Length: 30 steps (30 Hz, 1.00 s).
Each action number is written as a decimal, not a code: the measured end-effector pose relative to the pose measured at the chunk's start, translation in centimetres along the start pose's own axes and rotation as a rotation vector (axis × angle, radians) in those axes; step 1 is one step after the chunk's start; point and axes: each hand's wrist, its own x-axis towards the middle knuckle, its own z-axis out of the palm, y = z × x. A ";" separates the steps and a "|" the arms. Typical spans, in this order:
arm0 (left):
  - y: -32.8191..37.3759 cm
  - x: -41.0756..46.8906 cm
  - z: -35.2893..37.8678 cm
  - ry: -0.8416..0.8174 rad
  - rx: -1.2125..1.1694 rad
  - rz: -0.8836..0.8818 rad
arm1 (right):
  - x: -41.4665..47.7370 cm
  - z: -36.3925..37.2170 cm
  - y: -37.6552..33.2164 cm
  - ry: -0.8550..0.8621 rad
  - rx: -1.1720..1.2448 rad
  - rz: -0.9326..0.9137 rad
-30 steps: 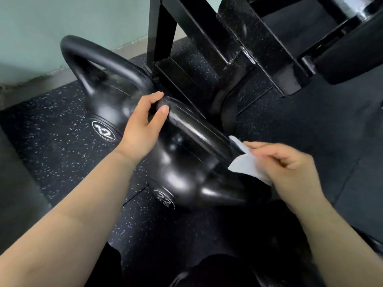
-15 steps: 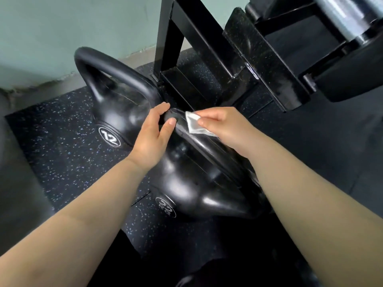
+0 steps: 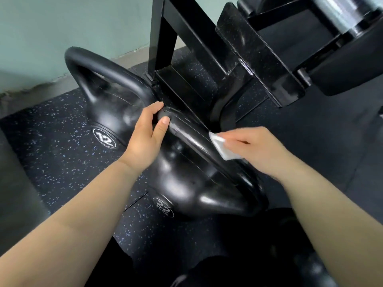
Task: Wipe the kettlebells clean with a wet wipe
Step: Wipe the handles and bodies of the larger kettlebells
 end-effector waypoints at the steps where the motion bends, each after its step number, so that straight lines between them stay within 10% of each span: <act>1: 0.0 0.0 -0.1 -0.003 0.005 0.006 | 1.4 0.9 -0.8 0.009 -0.013 -0.043; 25: -0.1 0.7 -1.9 -0.156 0.155 -0.057 | 2.6 2.2 -1.9 0.094 -0.226 -0.125; 30: 4.5 -1.5 -2.9 -0.166 0.041 0.216 | 1.3 1.4 -4.7 0.048 -0.014 -0.182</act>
